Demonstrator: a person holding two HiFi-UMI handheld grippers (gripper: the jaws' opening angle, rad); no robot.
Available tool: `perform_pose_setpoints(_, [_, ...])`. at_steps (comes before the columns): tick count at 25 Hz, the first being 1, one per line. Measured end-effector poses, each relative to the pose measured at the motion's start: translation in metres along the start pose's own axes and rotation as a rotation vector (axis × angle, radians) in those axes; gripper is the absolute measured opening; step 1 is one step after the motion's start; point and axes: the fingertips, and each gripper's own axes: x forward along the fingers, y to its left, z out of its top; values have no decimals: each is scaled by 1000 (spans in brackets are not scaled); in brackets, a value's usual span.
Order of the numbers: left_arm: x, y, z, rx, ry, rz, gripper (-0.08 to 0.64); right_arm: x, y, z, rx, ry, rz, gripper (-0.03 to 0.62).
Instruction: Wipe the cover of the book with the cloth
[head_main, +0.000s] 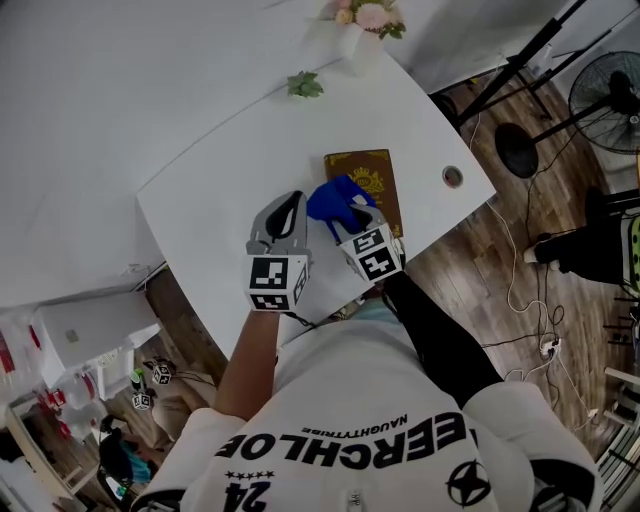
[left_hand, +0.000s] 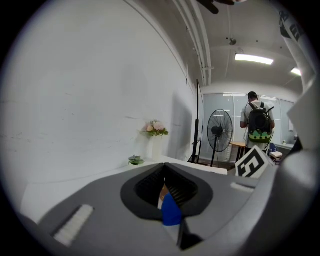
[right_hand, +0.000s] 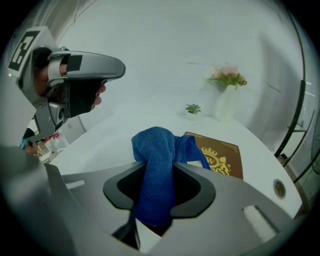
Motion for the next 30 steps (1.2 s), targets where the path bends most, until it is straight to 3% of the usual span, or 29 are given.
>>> perform_pose_setpoints(3, [1,-4,3,7,-8,-10,58,-11,-24,-8,52,-9,-65,130])
perform_pose_setpoints(10, [9,-17,7,9,-18,-46,58,-58,-106,-46,168,-13,-308,130])
perform_pose_setpoints(13, [11,-23,10,15,-21,-61,58,-67,-119,-55,241,-21,-336,130])
perform_pose_setpoints(17, [11,-32,15,37,-32,-74,58,-73,-117,-52,260,-47,-326,130])
perform_pose_setpoints(20, [11,-33,17,51,-36,-74,58,-82,-114,-33,247,-118,-310,129])
perform_pose_setpoints(23, [9,-28,20,48,-38,-63,58,-97,-109,3,157,-224,-298,129])
perform_pose_setpoints(30, [7,-1,49,53,-95,-1,58,-144,-113,88,58,-444,-344,129])
